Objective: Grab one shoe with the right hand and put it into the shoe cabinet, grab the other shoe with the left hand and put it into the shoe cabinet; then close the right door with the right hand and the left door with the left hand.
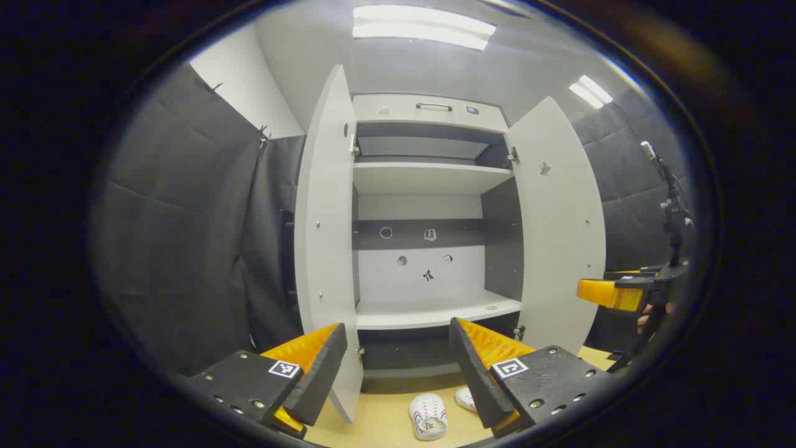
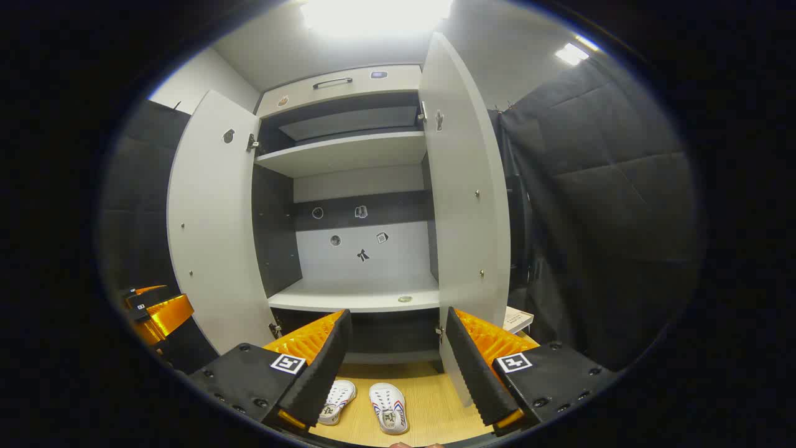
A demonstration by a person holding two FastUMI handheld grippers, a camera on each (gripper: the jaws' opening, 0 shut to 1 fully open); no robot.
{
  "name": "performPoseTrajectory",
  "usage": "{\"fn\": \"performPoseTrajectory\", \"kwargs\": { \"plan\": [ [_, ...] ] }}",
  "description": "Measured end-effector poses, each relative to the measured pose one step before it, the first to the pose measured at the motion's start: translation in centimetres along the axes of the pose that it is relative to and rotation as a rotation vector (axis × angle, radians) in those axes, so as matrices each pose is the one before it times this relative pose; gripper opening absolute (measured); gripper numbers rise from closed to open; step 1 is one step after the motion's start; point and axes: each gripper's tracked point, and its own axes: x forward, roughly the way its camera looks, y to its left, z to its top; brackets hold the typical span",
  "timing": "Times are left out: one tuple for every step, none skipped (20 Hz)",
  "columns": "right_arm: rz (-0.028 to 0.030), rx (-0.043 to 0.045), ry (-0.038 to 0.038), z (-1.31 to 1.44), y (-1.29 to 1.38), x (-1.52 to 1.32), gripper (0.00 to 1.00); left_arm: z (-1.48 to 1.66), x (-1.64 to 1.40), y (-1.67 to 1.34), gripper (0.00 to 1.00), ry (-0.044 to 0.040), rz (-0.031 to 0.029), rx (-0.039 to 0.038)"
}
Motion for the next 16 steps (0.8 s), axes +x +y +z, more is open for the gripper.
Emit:
{"fn": "performPoseTrajectory", "kwargs": {
  "plan": [
    [0.00439, -0.00263, 0.00552, -0.174, 0.310, 0.040, 0.95, -0.536, 0.149, 0.089, 0.95, 0.01065, -0.00152, -0.01675],
    [0.00085, -0.00201, 0.00136, -0.033, 0.191, 0.174, 0.92, -0.217, 0.130, 0.229, 0.96, 0.00661, 0.00104, -0.01589],
    [-0.00259, -0.00191, 0.00185, 0.054, 0.120, 0.213, 0.96, -0.268, 0.080, 0.313, 0.96, 0.00521, 0.00247, -0.01304],
    [-0.00030, -0.00075, 0.00392, -0.067, 0.233, 0.190, 0.92, -0.080, 0.109, 0.262, 0.96, 0.00446, 0.00229, -0.00381],
    [0.00033, 0.00002, 0.00298, 0.049, 0.195, 0.246, 0.92, -0.150, 0.090, 0.316, 0.95, 0.00046, 0.00287, 0.00633],
    [0.00150, -0.00006, 0.00367, -0.085, 0.194, 0.231, 0.95, -0.024, 0.151, 0.219, 0.94, -0.00215, 0.00589, 0.00908],
    [0.00461, -0.00131, 0.00564, -0.071, 0.329, 0.358, 0.96, -0.202, 0.084, 0.173, 0.95, 0.00556, 0.00451, 0.00505],
    [0.00688, -0.00294, 0.00784, -0.073, 0.361, 0.314, 0.92, -0.428, 0.034, 0.097, 0.95, 0.01165, 0.00119, -0.00307],
    [0.00718, -0.00464, 0.01010, -0.278, 0.303, 0.271, 0.95, -0.305, 0.014, -0.070, 0.95, 0.00588, -0.00052, -0.00891],
    [0.00887, -0.00654, 0.01005, -0.259, 0.211, 0.305, 0.95, -0.012, -0.125, -0.040, 0.95, -0.00019, 0.00102, -0.00889],
    [0.00459, -0.00636, 0.00914, -0.091, 0.212, 0.287, 0.95, -0.135, -0.149, 0.159, 0.95, -0.00004, 0.00409, -0.00576],
    [0.00360, -0.00730, 0.00756, -0.069, 0.197, 0.388, 0.96, -0.070, -0.120, 0.320, 0.95, 0.00038, 0.00471, -0.00299],
    [0.00199, -0.00464, 0.00617, -0.288, -0.006, 0.117, 0.96, -0.228, 0.012, 0.285, 0.95, 0.00282, 0.00379, -0.00075],
    [0.00304, -0.00061, 0.00848, -0.130, 0.184, 0.334, 0.96, -0.048, 0.142, 0.200, 0.95, 0.00352, 0.00229, -0.00050],
    [0.00434, 0.00183, 0.01088, -0.374, 0.207, 0.257, 0.96, -0.279, 0.028, 0.024, 0.95, 0.00523, 0.00024, -0.00270],
    [-0.00355, 0.00128, 0.01410, -0.294, -0.043, 0.186, 0.92, -0.193, 0.057, 0.050, 0.95, 0.00386, -0.00229, -0.00419]
  ]
}}
